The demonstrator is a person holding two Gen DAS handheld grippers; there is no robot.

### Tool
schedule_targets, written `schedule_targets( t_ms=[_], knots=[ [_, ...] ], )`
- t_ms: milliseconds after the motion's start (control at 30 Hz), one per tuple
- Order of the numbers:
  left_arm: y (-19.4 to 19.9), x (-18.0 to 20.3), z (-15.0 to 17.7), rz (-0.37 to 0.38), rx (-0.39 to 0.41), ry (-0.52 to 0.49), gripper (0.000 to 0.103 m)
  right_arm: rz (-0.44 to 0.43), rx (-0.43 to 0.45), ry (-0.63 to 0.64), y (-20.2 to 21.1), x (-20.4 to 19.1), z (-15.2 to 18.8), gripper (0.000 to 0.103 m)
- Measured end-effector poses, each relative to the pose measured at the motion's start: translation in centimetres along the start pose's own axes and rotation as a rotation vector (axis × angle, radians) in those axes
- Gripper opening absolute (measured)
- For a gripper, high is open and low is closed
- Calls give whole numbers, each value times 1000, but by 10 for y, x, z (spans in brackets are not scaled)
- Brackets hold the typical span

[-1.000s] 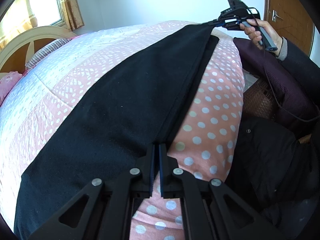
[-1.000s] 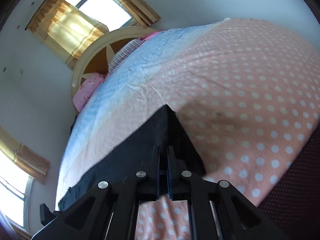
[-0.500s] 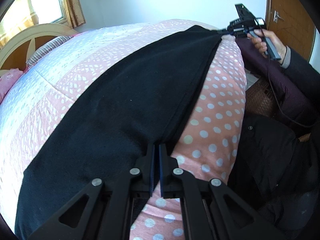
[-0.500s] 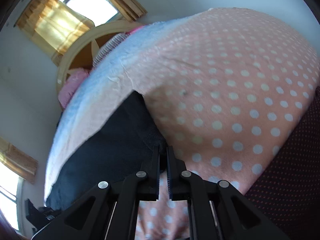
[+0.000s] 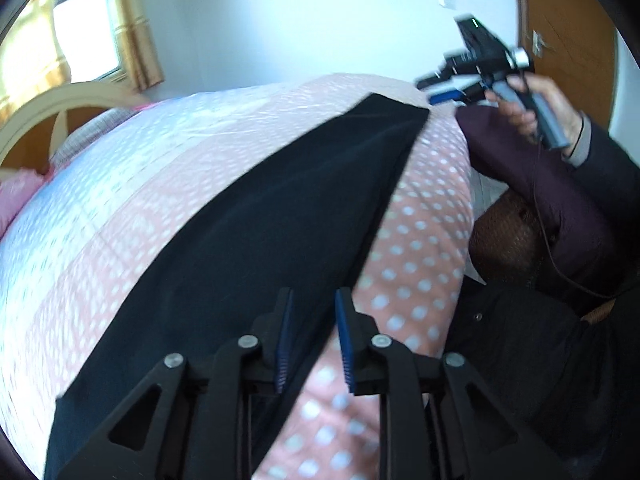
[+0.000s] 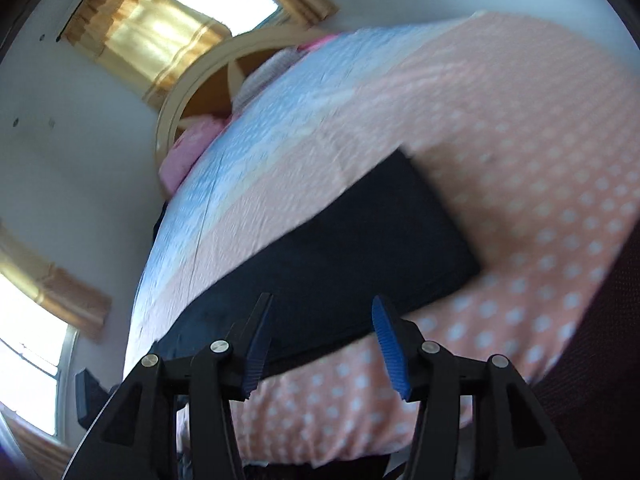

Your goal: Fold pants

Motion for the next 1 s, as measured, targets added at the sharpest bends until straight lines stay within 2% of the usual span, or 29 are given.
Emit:
schedule_targets(
  t_ms=[200, 667, 833, 1000],
  knots=[
    [-33, 19, -7, 2, -53, -76, 24, -39, -95, -26, -41, -9, 24, 50],
    [-43, 13, -9, 26, -80, -39, 24, -25, -50, -67, -52, -5, 26, 31],
    [-41, 12, -10, 46, -83, -23, 15, -37, -52, -96, -43, 0, 25, 31],
    [-45, 15, -10, 42, -90, -41, 15, -21, -52, -130, -44, 9, 26, 31]
  ],
)
Point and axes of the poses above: each gripper's, at about its wrist camera, not at the fingertips, and y roughly against the way its jaws point, x to its right, z to its underside, the point moved 9 cm from there along -y, roughly the way its jaws point, and after that the axes turned 6 degrees about y, right-handed, at the moved point
